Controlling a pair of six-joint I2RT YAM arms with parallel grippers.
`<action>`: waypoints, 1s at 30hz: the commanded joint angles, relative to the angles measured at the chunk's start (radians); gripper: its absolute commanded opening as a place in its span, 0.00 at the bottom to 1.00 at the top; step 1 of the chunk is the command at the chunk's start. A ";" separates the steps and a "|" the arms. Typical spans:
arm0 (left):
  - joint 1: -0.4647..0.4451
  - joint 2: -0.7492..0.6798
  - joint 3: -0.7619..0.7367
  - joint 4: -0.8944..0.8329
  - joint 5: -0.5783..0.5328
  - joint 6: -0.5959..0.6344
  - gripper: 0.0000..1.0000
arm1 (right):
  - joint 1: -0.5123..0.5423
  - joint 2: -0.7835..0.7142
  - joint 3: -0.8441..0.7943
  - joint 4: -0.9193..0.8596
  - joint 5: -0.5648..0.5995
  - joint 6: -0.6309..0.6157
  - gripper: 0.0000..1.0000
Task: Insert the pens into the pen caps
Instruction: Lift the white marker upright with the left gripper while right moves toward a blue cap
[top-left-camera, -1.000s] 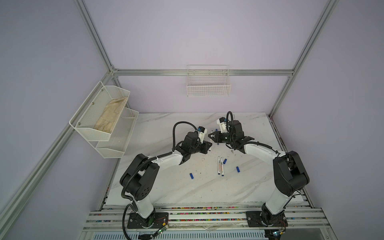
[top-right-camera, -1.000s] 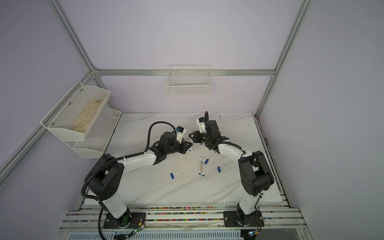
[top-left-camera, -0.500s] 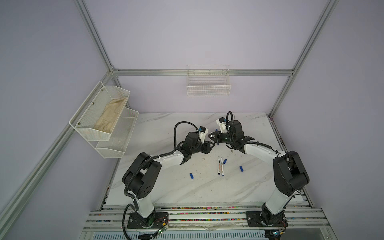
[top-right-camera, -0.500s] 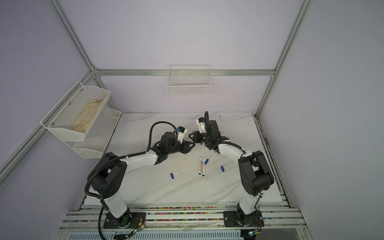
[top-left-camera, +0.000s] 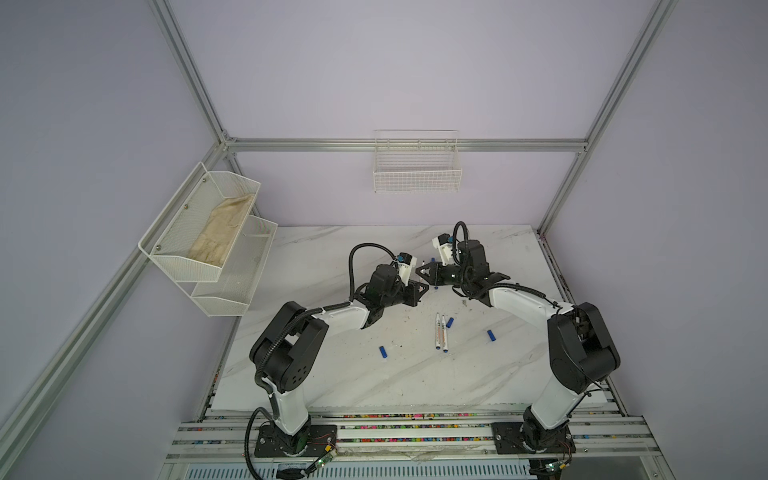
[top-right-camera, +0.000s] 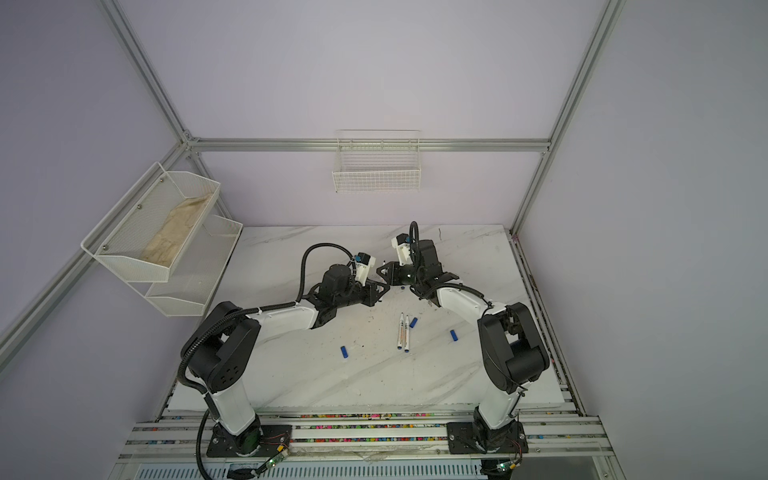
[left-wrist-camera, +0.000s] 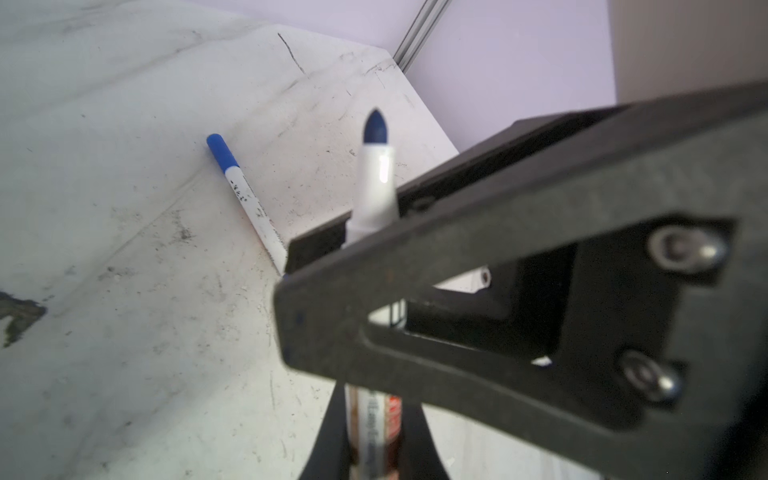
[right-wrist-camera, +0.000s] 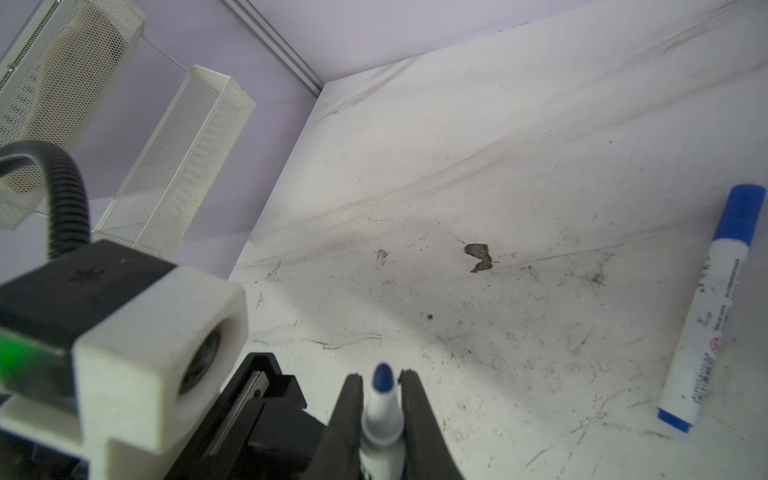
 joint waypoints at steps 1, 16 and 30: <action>-0.005 -0.024 0.053 0.106 -0.006 -0.014 0.00 | -0.012 -0.048 -0.023 -0.035 0.092 0.044 0.21; -0.001 -0.048 -0.040 0.068 -0.155 -0.045 0.00 | -0.342 -0.234 -0.313 -0.508 0.837 0.268 0.67; 0.002 -0.045 -0.057 0.084 -0.116 -0.039 0.00 | -0.419 -0.252 -0.441 -0.439 0.633 0.170 0.54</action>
